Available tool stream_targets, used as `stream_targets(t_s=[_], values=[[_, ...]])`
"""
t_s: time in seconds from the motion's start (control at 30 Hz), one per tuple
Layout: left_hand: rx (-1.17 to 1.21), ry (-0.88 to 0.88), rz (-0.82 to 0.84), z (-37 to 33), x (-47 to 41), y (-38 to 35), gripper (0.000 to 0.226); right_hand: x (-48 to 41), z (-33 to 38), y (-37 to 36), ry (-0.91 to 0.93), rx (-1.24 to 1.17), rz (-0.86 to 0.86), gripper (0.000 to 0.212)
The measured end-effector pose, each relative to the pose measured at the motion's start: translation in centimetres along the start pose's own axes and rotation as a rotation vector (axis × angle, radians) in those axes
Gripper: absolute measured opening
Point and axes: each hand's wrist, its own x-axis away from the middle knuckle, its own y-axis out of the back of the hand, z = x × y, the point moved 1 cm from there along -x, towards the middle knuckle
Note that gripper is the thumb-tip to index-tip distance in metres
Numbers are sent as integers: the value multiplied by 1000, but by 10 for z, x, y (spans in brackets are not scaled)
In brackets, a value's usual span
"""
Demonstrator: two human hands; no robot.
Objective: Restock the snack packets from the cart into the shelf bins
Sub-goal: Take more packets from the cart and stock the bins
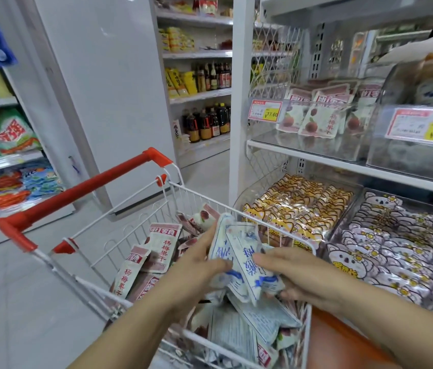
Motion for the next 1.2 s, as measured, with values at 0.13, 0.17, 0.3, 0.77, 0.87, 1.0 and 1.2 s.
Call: stream_targets(t_s=[0.13, 0.17, 0.3, 0.77, 0.87, 1.0, 1.2], values=[[-56, 39, -113, -1, -5, 22, 57, 7, 6, 11, 196, 255, -117, 17], [-68, 37, -154, -2, -6, 26, 57, 7, 8, 14, 273, 290, -152, 14], [0, 20, -200, -1, -9, 24, 42, 3, 11, 11, 355, 95, -206, 28], [111, -148, -396, 10, 0, -42, 103, -7, -12, -44, 166, -416, -315, 75], [152, -156, -403, 12, -2, -44, 99, -10, -17, -40, 143, -352, -398, 97], [72, -140, -338, 10, -11, -30, 84, 2, -13, -12, 217, -197, -503, 96], [-325, -103, 192, -34, -7, -8, 82, 35, 41, 39, 364, 724, -131, 66]])
